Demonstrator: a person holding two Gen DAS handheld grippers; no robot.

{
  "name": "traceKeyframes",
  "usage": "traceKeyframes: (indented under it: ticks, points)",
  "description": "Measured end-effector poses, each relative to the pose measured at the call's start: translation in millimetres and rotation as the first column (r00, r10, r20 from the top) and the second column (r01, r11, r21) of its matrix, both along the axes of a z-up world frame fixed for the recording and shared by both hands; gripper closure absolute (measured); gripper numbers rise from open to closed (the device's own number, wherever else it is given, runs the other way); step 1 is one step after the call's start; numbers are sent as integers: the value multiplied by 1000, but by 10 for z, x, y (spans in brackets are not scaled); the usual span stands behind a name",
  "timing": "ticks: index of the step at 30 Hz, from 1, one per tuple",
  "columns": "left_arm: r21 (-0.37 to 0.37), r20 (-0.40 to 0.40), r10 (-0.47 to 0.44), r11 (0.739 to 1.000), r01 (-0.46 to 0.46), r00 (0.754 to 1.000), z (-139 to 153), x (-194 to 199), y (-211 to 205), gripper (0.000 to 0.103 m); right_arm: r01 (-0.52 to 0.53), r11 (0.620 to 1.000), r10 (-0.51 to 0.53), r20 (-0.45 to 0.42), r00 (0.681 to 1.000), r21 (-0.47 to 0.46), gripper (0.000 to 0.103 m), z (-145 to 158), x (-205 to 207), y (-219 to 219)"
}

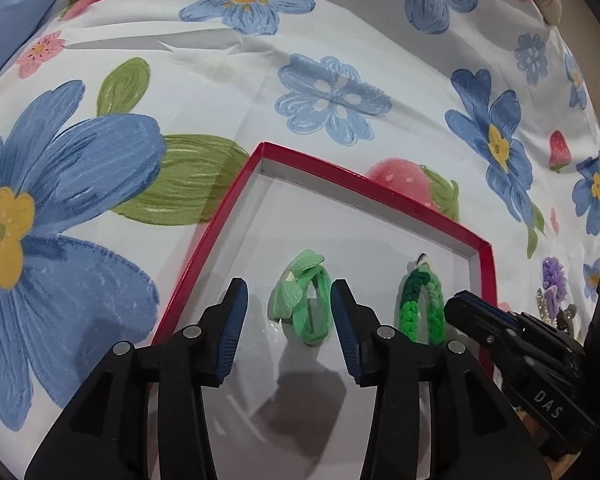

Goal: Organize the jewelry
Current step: 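Carry both green bands into the red tray and open both tools, then grasp the black scrunchie with the left tool while the right grasps the purple hair tie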

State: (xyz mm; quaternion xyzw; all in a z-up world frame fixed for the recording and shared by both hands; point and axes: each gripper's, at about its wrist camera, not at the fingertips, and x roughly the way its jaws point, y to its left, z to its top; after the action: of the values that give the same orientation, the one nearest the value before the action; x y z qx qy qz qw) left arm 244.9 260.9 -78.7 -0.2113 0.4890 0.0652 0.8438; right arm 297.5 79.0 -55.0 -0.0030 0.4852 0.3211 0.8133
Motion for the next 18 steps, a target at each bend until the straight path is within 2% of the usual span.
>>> traceKeyframes:
  ticks: [5, 9, 11, 18]
  points:
    - [-18, 16, 26, 999, -26, 1000, 117, -144, 41, 56, 11, 1000, -12, 19, 1000, 29, 81, 139, -43, -65]
    - [-27, 46, 26, 999, -25, 999, 262, -269, -9, 55, 17, 999, -18, 19, 1000, 51, 81, 221, -108, -153]
    - [-37, 64, 19, 999, -17, 998, 339, -340, -72, 51, 27, 997, -29, 27, 999, 71, 81, 290, -173, -264]
    - [-62, 99, -42, 997, 48, 994, 529, -481, -458, 51, 93, 989, -99, 43, 994, 112, 78, 446, -375, -818]
